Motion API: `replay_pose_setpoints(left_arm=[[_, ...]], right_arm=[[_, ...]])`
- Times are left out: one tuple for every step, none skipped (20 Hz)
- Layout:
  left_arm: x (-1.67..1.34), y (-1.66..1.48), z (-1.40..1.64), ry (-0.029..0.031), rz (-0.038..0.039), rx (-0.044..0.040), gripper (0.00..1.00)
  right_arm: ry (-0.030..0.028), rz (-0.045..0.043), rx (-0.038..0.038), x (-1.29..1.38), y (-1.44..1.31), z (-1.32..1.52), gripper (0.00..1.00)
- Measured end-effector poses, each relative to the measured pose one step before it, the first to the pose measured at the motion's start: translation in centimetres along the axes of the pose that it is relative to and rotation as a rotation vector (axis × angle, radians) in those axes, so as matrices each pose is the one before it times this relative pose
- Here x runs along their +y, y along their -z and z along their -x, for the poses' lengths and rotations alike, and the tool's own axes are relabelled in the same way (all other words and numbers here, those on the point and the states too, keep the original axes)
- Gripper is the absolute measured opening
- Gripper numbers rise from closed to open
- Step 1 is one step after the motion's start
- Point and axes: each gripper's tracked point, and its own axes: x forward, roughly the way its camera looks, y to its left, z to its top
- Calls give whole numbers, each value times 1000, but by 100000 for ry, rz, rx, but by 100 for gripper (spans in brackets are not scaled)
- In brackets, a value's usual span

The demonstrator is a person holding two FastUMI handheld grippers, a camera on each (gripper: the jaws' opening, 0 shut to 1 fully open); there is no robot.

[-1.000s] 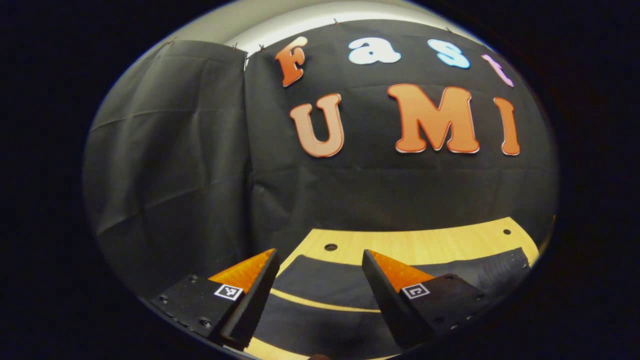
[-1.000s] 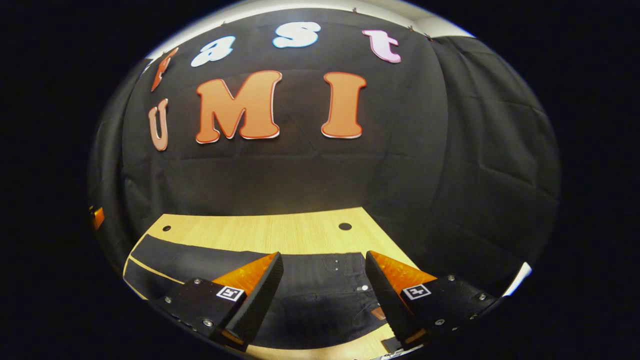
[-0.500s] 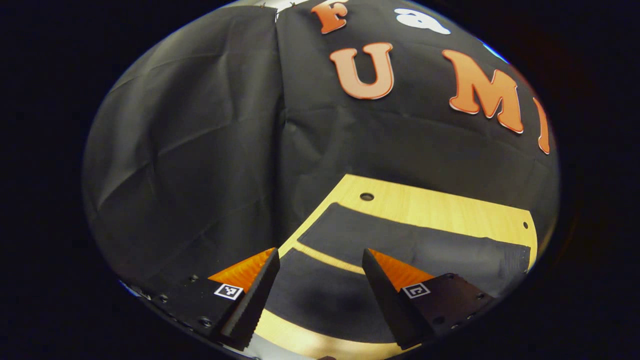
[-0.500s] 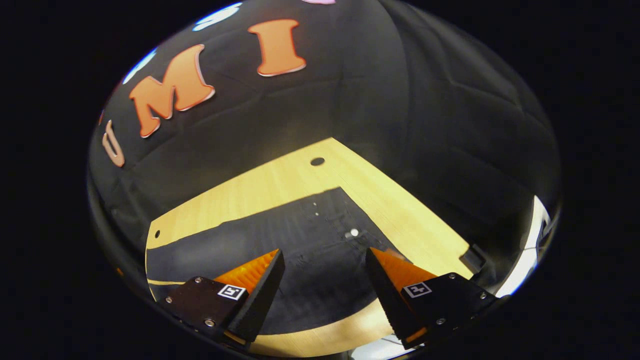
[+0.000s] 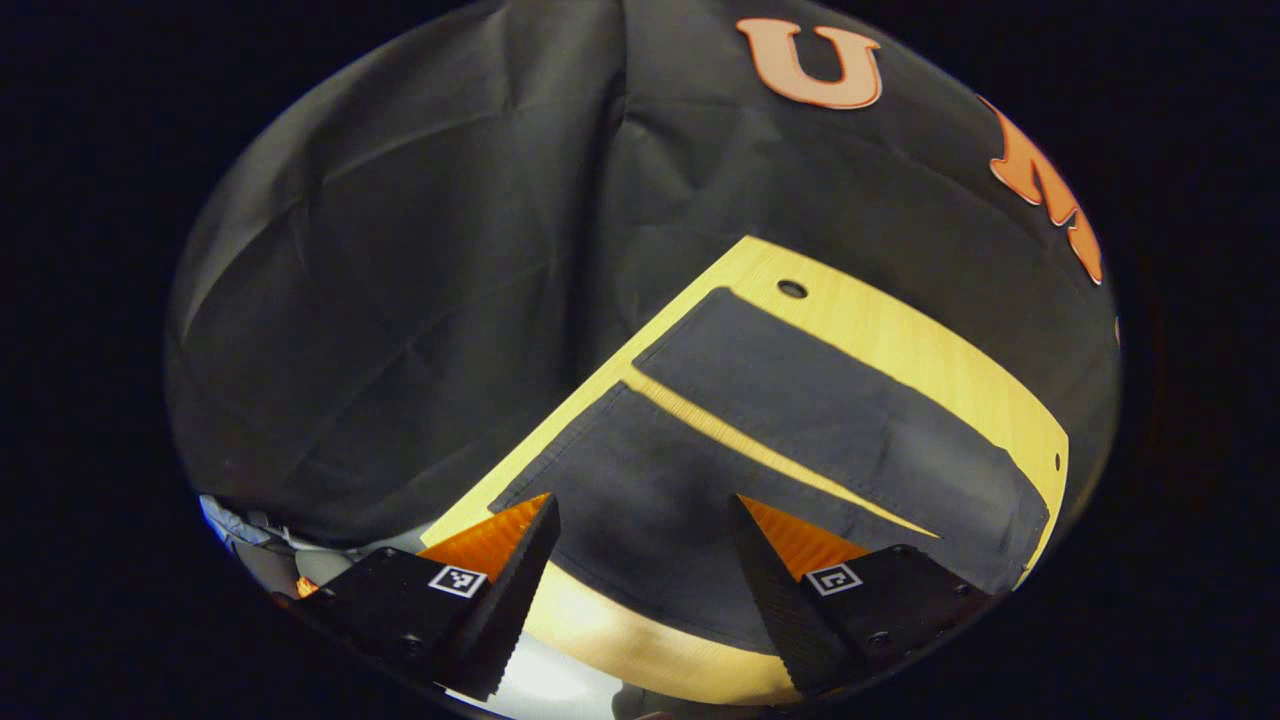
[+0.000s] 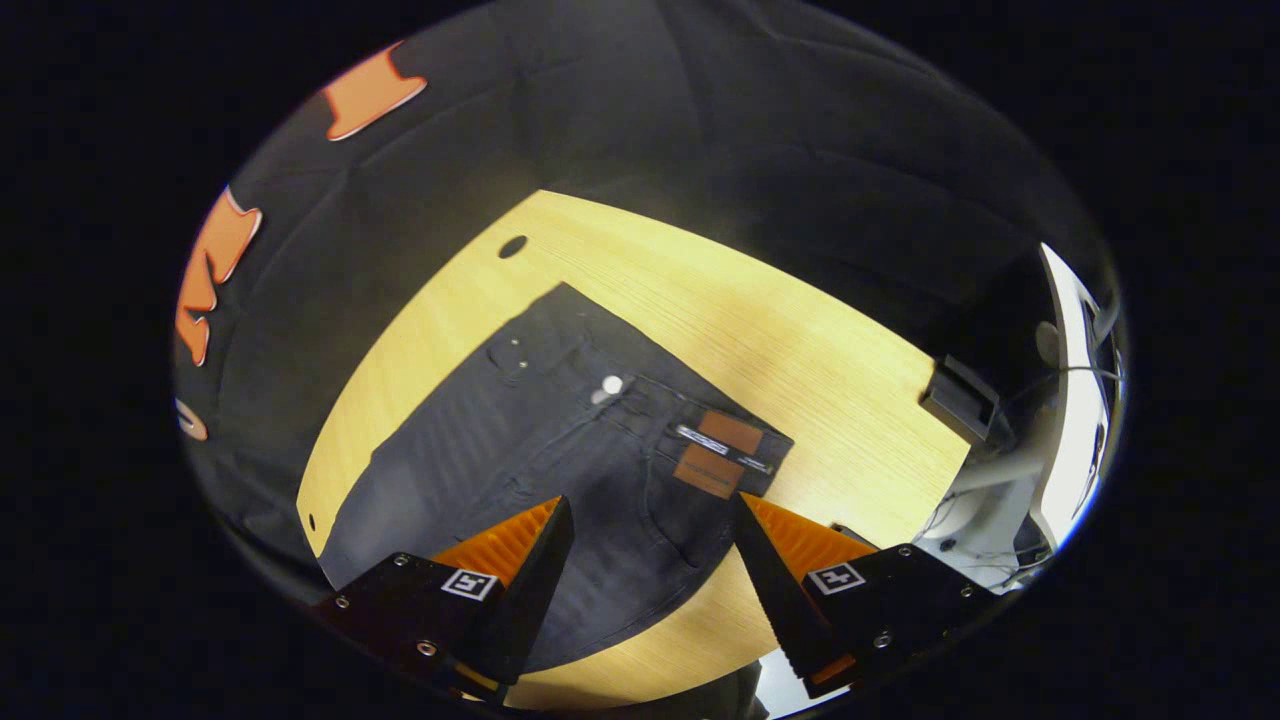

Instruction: Grasp the waist and the cuffs of the jeans and fold them to make the two legs overlap; first hold the waist and fold one-third of the jeans toward the cuffs, then hold the cuffs and fold the remaining one-third in the same direction to finish folding.

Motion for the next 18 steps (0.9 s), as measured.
replay_pose_setpoints(left_arm=[[169,667,-432,-878,855,4037,100],[-82,263,-408,-1060,1191,3452,100],[-99,181,-351,-534,1409,3735,100],[10,297,-357,266,1576,3171,100],[91,621,-319,7,1454,4029,100],[158,631,-414,-147,1690,3604,100],[99,543,-230,-227,1695,3900,100],[-83,614,-206,87,2152,2990,100],[37,406,-534,-96,1829,2832,100],[315,255,-621,-785,1708,2246,100],[280,11,-435,-651,1173,2091,100],[90,-76,-449,-141,1069,977,100],[210,-279,-514,-290,132,1123,100],[414,-110,-148,-1906,0,1399,99],[186,-143,-326,-1750,120,1214,99],[320,-420,-718,-1572,486,-65,99],[271,-327,-724,-1082,39,746,99],[715,230,-732,-1065,-199,1379,99]], right_arm=[[908,-1490,2247,-531,195,-667,97],[629,-1600,2538,-412,336,-643,97],[549,-1998,2293,-311,169,-562,97],[933,-1533,2308,-441,291,-433,96],[1504,-2384,1086,-390,77,-551,97],[545,-2776,1194,39,88,-565,97],[-544,-1437,1300,144,-5,-478,96],[714,-459,1009,-181,164,-503,96],[1517,688,871,-326,39,-461,95],[1843,825,512,-258,-15,-384,95],[1561,734,1028,-293,49,-305,95],[471,439,747,34,108,-214,95],[634,-201,430,-34,-31,-213,95],[538,292,54,59,0,-184,94],[1141,682,194,14,-37,-116,95],[579,934,204,91,-14,-191,95],[1545,1184,797,-160,156,-122,95],[1084,695,-118,-2,-86,-74,95]])
